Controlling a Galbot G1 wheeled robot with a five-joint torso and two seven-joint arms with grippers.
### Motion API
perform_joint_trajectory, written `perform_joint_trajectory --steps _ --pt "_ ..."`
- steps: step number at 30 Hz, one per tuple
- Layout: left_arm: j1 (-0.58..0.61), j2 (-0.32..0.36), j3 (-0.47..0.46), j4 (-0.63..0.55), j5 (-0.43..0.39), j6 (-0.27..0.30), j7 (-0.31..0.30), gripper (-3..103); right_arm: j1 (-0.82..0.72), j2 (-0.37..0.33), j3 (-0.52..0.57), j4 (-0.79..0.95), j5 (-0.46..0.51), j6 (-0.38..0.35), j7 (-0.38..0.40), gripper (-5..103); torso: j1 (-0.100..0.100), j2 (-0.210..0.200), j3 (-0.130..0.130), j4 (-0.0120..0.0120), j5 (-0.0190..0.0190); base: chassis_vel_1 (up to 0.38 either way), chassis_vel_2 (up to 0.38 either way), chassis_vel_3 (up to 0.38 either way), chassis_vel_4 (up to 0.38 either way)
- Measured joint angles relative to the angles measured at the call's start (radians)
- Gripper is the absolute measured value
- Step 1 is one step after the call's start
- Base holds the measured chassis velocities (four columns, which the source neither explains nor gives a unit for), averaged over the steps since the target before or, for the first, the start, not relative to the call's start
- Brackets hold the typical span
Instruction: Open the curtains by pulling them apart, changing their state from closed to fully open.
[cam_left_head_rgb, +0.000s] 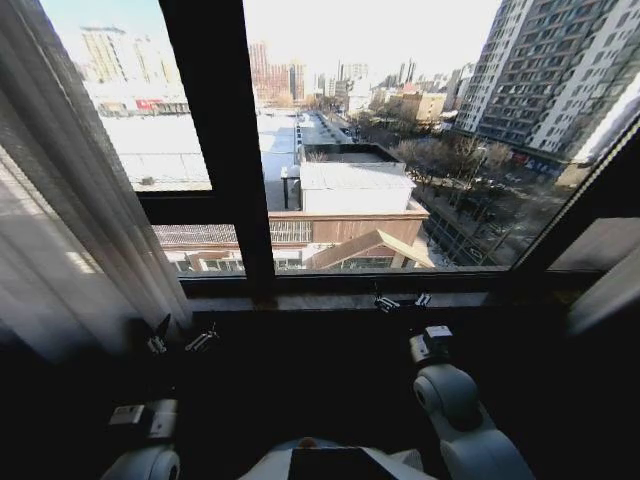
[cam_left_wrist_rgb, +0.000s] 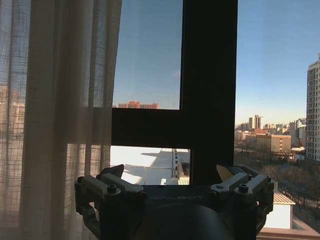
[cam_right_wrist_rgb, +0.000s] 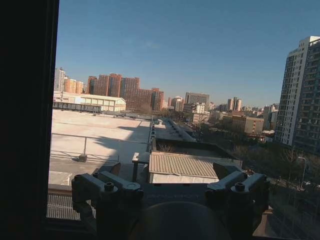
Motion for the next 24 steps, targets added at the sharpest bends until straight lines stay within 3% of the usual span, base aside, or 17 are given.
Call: perform_joint_trajectory --steps 17,24 --pt "0.005 -0.001 -0.002 0.002 0.0 -0.003 -0.001 100 0.004 0.003 -0.02 -0.006 -0.007 0.004 0.0 100 0.0 0.0 0.0 0.0002 -0.0001 0.354 0.35 -0.354 -0.349" --pt "0.008 -0.001 -0.003 0.002 0.001 -0.003 -0.001 100 0.003 0.004 -0.022 -0.009 -0.018 0.004 0.0 100 0.0 0.0 0.0 0.0001 -0.0007 0.123 0.157 -0.165 -0.184"
